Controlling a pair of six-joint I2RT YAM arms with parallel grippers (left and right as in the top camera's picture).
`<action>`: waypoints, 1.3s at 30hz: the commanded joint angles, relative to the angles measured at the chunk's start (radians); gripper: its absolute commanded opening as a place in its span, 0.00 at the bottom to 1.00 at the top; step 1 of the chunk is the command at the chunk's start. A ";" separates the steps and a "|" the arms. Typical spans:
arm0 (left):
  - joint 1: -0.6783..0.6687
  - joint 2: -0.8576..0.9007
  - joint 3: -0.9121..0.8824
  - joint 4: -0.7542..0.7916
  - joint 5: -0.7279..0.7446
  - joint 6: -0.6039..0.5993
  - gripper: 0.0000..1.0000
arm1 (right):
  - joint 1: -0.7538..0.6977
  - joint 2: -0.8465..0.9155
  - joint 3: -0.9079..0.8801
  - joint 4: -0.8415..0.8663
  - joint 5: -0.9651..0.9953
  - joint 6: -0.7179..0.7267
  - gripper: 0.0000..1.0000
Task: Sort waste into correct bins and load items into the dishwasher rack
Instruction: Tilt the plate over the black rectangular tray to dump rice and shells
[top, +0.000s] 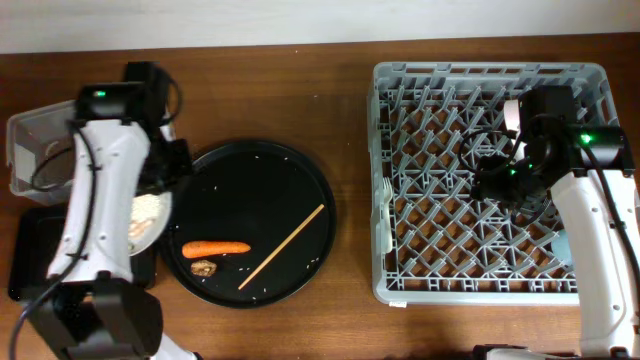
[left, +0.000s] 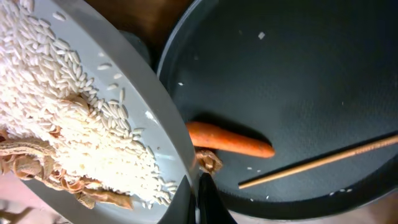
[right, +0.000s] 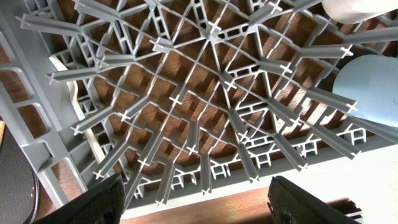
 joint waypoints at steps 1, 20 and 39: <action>0.086 -0.023 -0.013 0.024 0.067 0.087 0.00 | -0.004 -0.003 0.011 -0.003 0.016 0.001 0.77; 0.387 -0.023 -0.184 0.178 0.433 0.257 0.00 | -0.004 -0.003 0.011 -0.006 0.017 0.000 0.77; 0.641 -0.023 -0.201 0.146 0.824 0.416 0.00 | -0.004 -0.003 0.011 -0.009 0.017 0.001 0.77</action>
